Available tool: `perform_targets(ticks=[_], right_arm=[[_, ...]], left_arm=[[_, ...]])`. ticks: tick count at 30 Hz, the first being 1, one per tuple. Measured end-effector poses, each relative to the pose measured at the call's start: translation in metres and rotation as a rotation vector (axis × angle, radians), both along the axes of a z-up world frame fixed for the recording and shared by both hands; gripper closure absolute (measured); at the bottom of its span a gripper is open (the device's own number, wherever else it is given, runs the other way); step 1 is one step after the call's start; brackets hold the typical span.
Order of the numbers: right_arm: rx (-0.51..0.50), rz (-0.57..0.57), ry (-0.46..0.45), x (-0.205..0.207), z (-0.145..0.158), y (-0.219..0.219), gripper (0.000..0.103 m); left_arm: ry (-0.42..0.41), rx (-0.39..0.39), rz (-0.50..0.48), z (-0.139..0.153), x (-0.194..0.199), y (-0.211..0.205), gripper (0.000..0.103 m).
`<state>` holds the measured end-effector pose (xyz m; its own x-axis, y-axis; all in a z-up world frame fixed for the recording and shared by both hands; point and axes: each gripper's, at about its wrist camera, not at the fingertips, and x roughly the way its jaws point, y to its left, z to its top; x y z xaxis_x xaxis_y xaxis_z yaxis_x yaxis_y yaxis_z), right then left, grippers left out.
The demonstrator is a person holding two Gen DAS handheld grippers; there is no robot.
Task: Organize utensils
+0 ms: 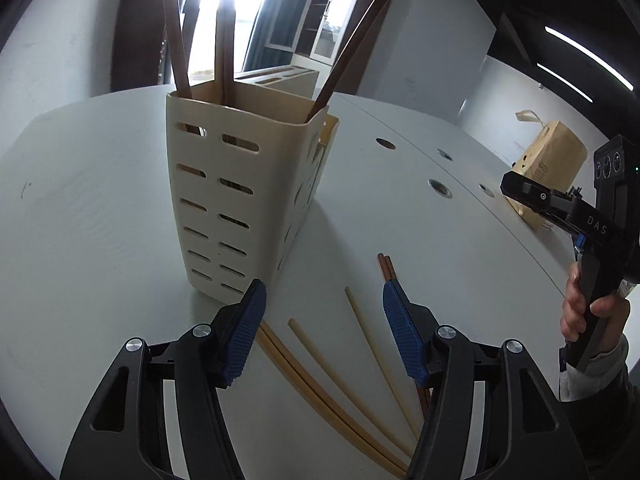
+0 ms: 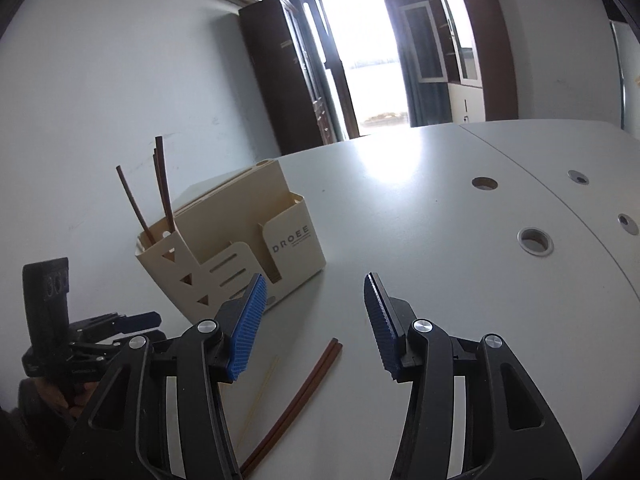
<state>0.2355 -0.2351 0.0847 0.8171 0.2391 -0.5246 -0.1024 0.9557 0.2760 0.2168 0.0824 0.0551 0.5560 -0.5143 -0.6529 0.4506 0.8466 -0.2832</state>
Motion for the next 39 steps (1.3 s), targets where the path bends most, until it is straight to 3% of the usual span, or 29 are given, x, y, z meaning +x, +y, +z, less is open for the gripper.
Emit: perform_targets(ticks=[8,19,29,33,39], right_arm=[[-0.055,-0.071,0.025,-0.015,0.002,-0.013,0.052],[-0.141,-0.081,0.063,-0.034,-0.001,-0.001,0.048],[-0.163,-0.083,0.131,-0.028,-0.023,0.009,0.046],[-0.133,-0.119,0.179,-0.037,-0.031,0.002,0.046],[-0.198,-0.183,0.194,-0.069,-0.023,-0.002,0.044]], left_arm=[[-0.005,-0.011,0.039,-0.001,-0.001,0.012,0.040],[0.011,0.002,0.010,-0.002,-0.007,0.000,0.039],[0.047,0.103,-0.012,-0.018,-0.013,-0.018,0.038],[0.088,0.070,-0.047,-0.027,-0.010,-0.019,0.038],[0.074,0.057,-0.054,-0.023,-0.017,-0.018,0.038]])
